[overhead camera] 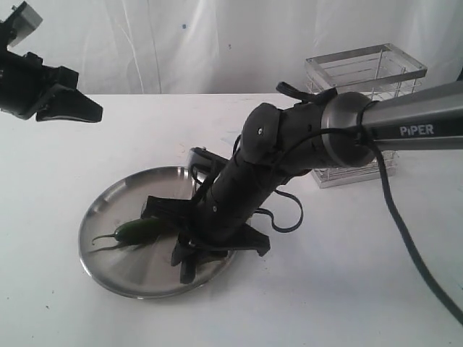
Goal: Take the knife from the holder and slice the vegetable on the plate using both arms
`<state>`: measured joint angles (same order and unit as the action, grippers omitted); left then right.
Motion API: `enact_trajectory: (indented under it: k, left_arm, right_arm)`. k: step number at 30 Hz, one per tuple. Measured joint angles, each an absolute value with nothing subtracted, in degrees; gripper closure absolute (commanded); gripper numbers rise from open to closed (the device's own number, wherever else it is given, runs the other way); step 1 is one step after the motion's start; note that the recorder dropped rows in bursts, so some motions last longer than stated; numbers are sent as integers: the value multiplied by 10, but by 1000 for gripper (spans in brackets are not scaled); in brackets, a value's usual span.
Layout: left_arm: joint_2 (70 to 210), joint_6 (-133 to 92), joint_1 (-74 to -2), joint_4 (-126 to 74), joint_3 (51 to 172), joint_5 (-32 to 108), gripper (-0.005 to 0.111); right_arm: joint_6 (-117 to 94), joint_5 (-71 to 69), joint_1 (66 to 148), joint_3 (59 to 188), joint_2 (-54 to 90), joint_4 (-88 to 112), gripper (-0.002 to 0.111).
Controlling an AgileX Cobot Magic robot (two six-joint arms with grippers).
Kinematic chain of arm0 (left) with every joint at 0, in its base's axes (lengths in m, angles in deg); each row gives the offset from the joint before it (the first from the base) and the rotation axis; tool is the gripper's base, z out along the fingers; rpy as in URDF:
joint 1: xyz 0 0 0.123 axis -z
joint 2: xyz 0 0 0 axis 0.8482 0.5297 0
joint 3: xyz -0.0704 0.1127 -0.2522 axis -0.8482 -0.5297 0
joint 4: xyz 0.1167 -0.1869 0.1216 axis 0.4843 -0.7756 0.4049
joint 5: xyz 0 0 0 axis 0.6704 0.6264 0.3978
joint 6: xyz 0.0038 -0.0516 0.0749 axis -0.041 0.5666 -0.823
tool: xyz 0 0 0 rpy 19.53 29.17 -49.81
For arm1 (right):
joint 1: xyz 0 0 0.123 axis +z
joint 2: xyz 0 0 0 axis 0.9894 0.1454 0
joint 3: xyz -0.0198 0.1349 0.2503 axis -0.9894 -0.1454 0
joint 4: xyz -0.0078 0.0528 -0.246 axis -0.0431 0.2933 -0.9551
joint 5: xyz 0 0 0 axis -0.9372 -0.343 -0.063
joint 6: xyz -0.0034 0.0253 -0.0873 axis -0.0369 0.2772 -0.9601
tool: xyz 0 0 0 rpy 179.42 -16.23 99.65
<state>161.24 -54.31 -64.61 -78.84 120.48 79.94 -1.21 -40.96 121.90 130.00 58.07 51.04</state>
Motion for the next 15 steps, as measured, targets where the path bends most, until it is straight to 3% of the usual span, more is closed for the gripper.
enact_trajectory:
  k: [10,15]
  left_arm:
    - [1606,-545,-646,-799,1162,790,107]
    - [1595,-551,-646,-808,1162,788,107]
  right_arm:
    - [-44,-390,1219,1300,622,551,70]
    - [-48,-378,1219,1300,622,555,67]
